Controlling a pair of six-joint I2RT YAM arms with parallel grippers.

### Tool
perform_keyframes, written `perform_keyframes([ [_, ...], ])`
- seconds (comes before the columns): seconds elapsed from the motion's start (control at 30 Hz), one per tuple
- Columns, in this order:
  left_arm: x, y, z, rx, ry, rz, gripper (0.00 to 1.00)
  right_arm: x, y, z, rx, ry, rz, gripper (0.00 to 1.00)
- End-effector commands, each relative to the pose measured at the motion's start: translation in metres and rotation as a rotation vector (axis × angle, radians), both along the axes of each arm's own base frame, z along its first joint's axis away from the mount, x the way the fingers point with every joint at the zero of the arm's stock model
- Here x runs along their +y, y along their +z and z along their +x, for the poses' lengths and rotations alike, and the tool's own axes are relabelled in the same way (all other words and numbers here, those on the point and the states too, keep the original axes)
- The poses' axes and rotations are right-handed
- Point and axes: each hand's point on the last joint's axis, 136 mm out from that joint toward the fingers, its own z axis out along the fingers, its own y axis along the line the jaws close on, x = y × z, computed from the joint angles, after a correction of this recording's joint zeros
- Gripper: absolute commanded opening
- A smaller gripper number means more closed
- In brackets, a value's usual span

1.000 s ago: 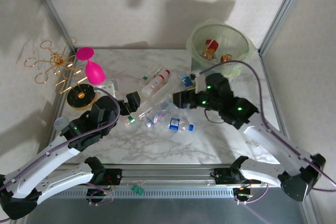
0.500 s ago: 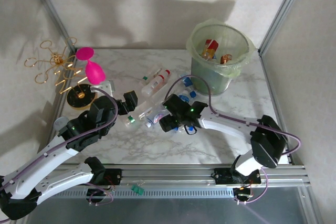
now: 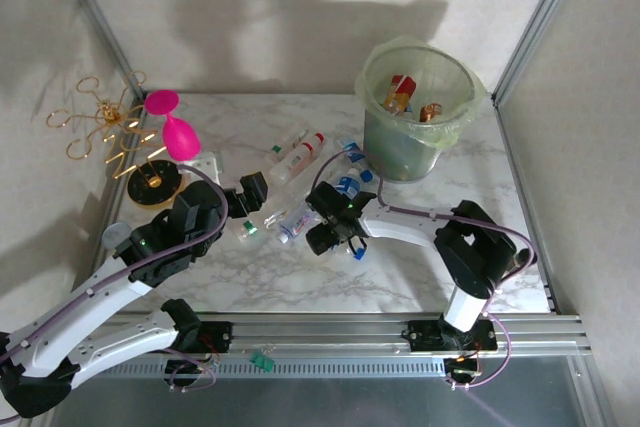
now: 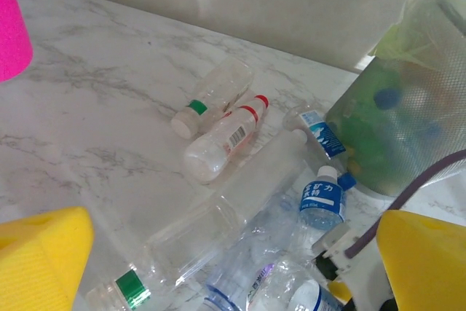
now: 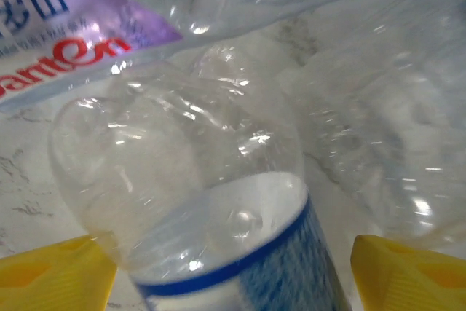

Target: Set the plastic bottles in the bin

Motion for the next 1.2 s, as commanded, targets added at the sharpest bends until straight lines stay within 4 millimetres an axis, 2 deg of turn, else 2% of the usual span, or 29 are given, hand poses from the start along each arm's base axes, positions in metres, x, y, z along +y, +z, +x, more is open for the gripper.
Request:
perform_keyframes([
  [0.0, -0.011, 0.000, 0.002, -0.012, -0.042, -0.010, 0.99, 0.004, -0.011, -0.007, 0.046, 0.040, -0.009, 0.83],
  [0.23, -0.018, -0.001, 0.008, -0.008, -0.050, -0.006, 1.00, 0.007, -0.023, -0.018, 0.109, 0.081, -0.001, 0.81],
  [0.6, -0.029, -0.002, 0.013, 0.004, -0.075, -0.012, 1.00, 0.015, -0.034, -0.032, 0.152, 0.094, 0.025, 0.70],
  [0.93, -0.030, -0.001, 0.014, 0.002, -0.079, -0.003, 1.00, 0.015, -0.021, -0.035, 0.146, 0.098, 0.051, 0.52],
  [1.17, -0.032, -0.005, 0.015, 0.009, -0.081, -0.002, 1.00, 0.013, 0.000, -0.037, 0.119, 0.107, 0.085, 0.49],
])
